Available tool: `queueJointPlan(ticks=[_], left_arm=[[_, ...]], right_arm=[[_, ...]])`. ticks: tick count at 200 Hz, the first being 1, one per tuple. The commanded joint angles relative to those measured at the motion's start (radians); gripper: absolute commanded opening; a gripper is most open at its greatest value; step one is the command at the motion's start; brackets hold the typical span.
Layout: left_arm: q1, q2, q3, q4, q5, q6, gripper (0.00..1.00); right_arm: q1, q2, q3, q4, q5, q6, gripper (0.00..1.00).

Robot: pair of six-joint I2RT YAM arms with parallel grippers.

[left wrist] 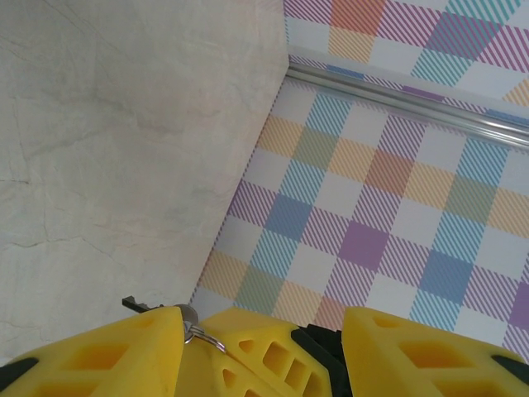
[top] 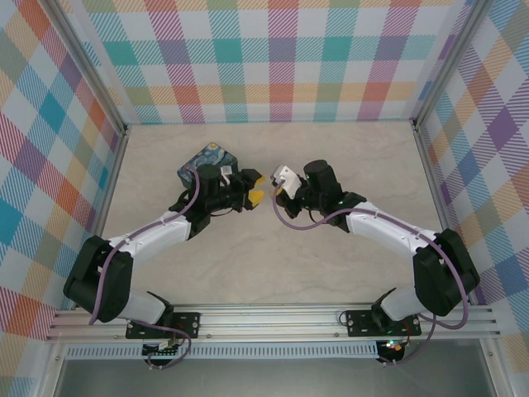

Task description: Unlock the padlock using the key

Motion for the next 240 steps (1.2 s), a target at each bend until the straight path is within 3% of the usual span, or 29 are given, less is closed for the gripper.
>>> queueJointPlan(ticks=[1,105,240], left_arm=[[-0.017,0.007,-0.005,0.048,0.027,-0.036,0.53],[-0.034,0.038,-0.003,0.047,0.035,-0.037,0.55],[-0.037,0.064,-0.015,0.079,0.035,-0.049,0.47]], right_arm=[[-0.001,0.010,0.036,0.053,-0.048,-0.019,0.00],[-0.001,0.008,0.047,0.074,-0.073,-0.005,0.00],[-0.002,0.005,0.042,0.036,-0.138,-0.001,0.00]])
